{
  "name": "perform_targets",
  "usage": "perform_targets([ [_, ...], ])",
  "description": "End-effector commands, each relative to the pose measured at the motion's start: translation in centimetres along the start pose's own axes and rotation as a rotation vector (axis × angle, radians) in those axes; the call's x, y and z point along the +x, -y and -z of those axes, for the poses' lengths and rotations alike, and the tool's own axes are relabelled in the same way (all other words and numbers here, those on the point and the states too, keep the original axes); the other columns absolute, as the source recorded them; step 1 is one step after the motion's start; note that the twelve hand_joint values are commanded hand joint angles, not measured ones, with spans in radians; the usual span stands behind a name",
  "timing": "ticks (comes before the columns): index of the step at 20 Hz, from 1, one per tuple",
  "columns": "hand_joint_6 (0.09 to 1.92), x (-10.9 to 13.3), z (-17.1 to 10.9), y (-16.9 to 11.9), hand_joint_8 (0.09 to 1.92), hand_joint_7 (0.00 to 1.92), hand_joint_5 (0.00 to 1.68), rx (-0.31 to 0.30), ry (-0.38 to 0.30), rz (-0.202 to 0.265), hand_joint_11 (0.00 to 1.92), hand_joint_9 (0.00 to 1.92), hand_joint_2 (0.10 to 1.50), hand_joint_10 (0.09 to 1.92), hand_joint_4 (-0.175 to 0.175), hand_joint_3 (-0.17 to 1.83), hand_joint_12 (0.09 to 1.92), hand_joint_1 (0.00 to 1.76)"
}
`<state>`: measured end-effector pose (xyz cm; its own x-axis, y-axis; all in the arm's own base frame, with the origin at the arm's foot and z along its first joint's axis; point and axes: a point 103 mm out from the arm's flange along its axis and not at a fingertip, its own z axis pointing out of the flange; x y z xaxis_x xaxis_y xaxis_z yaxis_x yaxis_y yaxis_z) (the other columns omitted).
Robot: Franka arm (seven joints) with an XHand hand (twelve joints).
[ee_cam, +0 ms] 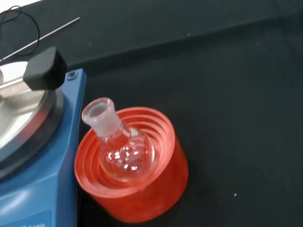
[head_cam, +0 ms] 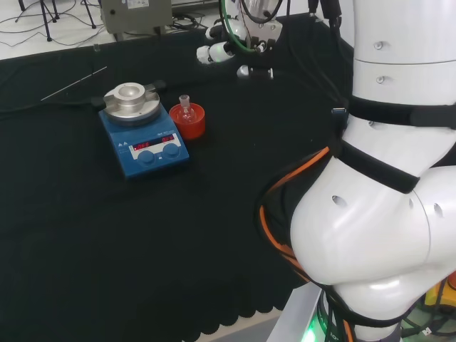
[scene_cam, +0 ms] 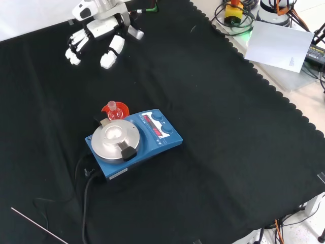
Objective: Pick up the round-bottom flask.
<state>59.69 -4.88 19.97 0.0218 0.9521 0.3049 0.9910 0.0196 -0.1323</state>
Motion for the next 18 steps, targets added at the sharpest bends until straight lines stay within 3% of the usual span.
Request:
perform_targets([
  [1, 0.09, -0.4, -2.0, -0.3, 0.54, 0.07, 0.44, 0.027, -0.030, 0.027, 0.00, 0.18, 0.97, 0.68, -0.045, 0.16, 1.08, 0.57],
  [12, 0.09, -0.7, -6.4, 0.2, 0.53, 0.08, 0.47, 0.067, -0.052, 0.037, 0.00, 0.17, 0.90, 0.66, -0.034, 0.17, 1.08, 0.73],
  [18, 0.09, -0.6, -8.4, 0.0, 0.52, 0.10, 0.51, 0.088, -0.050, 0.046, 0.00, 0.20, 0.77, 0.66, -0.032, 0.41, 1.14, 0.78],
])
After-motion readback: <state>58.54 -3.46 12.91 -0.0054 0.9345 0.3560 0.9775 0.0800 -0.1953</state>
